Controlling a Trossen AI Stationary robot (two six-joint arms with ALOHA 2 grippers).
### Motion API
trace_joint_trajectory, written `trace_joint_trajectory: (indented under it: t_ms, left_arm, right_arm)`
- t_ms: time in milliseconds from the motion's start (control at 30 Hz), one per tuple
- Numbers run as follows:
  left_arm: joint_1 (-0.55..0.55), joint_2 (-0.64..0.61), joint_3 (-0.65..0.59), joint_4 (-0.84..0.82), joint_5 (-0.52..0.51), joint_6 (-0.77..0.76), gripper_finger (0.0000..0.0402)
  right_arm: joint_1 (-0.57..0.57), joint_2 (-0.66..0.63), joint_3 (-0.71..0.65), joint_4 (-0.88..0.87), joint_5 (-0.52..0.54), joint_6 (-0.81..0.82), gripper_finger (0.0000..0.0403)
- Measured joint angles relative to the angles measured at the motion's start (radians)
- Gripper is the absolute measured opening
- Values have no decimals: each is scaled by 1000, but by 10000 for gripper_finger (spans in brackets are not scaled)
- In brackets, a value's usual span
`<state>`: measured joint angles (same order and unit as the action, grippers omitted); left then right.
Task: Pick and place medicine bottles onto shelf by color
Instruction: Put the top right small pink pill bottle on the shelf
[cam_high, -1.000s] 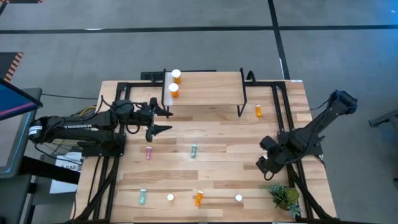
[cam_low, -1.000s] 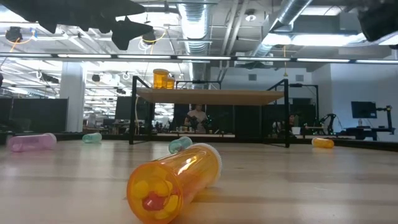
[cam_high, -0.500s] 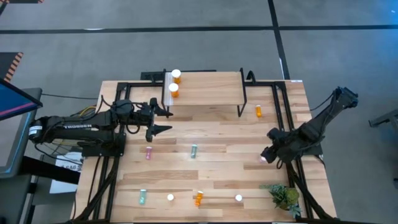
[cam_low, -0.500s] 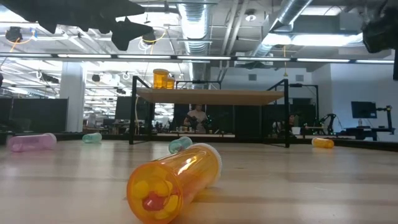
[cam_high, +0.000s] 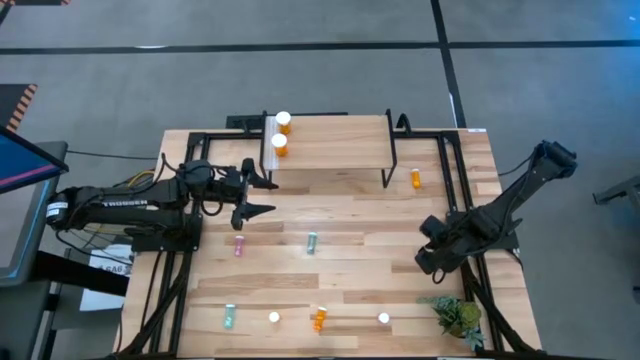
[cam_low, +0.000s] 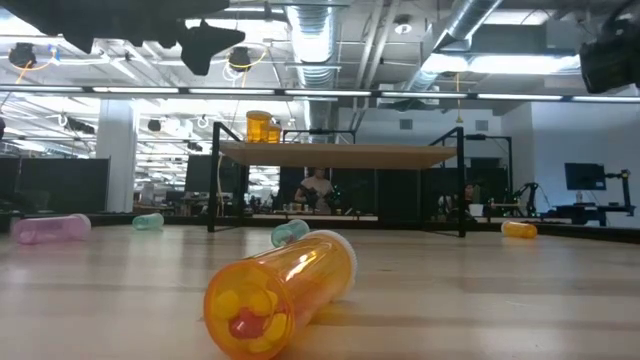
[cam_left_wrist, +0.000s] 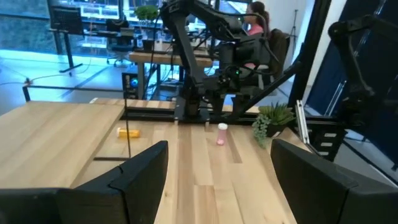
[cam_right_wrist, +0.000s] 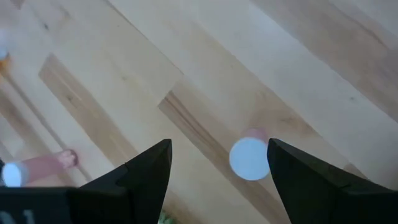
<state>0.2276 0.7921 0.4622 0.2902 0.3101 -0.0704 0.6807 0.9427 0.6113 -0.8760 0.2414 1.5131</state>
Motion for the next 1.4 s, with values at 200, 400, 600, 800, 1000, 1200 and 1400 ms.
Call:
trace_joint_trajectory:
  t_ms: [200,400,600,800,1000,1200,1400]
  left_arm:
    - [0,0,0,-6,-1,-2,270]
    - [0,0,0,-7,-1,-3,270]
    - [0,0,0,-7,-1,-21,270]
    - [0,0,0,-7,-1,-24,270]
    - [0,0,0,-7,-1,-24,270]
    - [0,0,0,-7,-2,-24,270]
    - [0,0,0,-7,-2,-24,270]
  right_arm:
    - [0,8,0,-48,-24,25,284]
    - [0,10,0,-51,-34,43,284]
    - [0,46,1,-49,-34,64,281]
    - [0,110,1,-50,-37,56,281]
    - [0,139,1,-50,-57,52,281]
    - [0,137,1,-49,-58,50,281]
    - [0,136,1,-49,-62,49,261]
